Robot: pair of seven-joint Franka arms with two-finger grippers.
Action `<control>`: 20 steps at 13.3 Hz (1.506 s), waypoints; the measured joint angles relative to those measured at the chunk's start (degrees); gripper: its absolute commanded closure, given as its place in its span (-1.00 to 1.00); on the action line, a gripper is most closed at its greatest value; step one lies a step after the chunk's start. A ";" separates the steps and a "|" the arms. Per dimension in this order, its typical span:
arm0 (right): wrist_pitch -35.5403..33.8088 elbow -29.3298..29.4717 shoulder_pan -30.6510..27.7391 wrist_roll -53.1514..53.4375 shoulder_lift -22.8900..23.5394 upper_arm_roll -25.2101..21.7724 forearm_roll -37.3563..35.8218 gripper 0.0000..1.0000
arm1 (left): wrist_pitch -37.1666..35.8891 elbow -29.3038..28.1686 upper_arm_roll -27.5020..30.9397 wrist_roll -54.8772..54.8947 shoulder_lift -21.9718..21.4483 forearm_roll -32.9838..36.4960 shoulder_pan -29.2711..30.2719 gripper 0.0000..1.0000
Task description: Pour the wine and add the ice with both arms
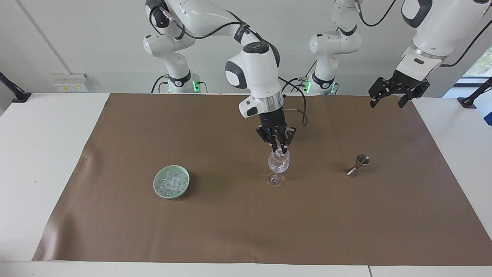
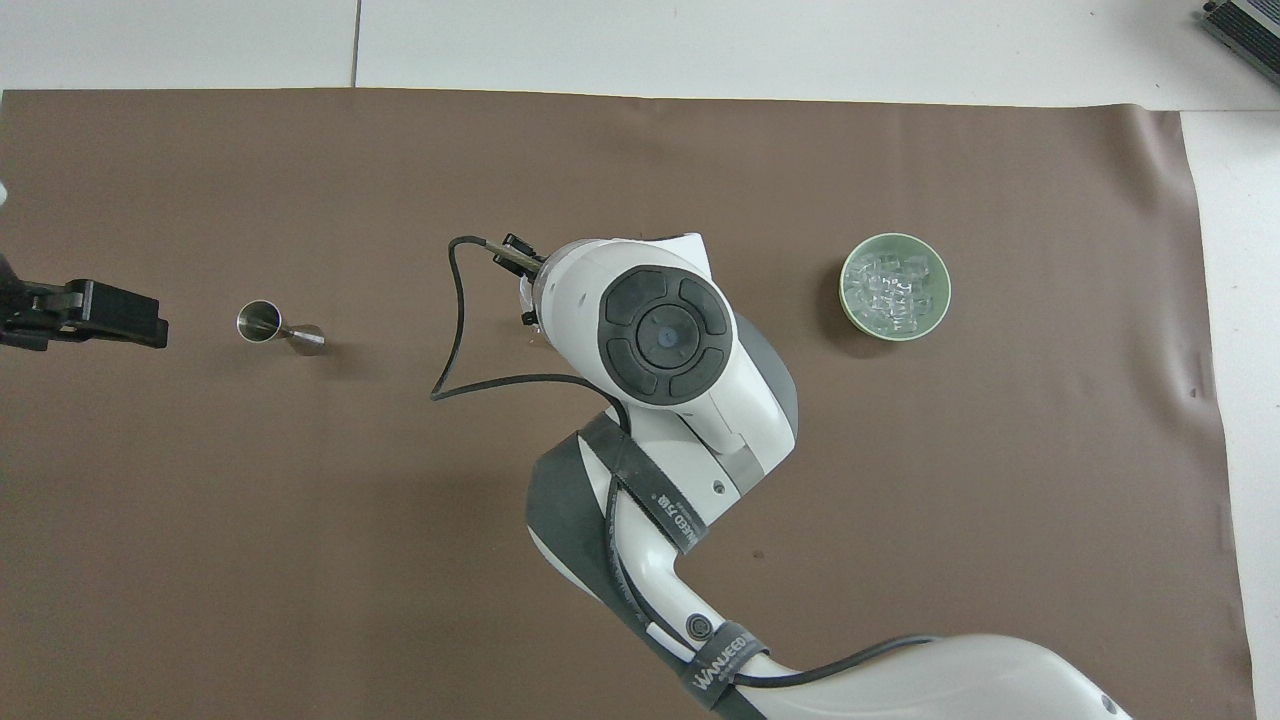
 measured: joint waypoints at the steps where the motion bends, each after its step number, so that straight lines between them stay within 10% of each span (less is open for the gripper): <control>1: 0.00 0.00 0.04 0.01 0.00 0.00 0.00 0.72 | 0.00 0.00 0.01 0.00 -0.07 0.00 0.10 -1.00; 9: 0.00 -0.31 0.12 0.08 0.00 0.00 0.00 0.22 | -0.14 0.01 0.46 0.00 -0.55 0.00 0.23 -1.00; 20: 0.00 -0.07 0.12 0.10 -0.04 0.00 -1.36 0.24 | -3.58 0.01 0.58 -0.03 -2.06 0.00 0.24 -1.00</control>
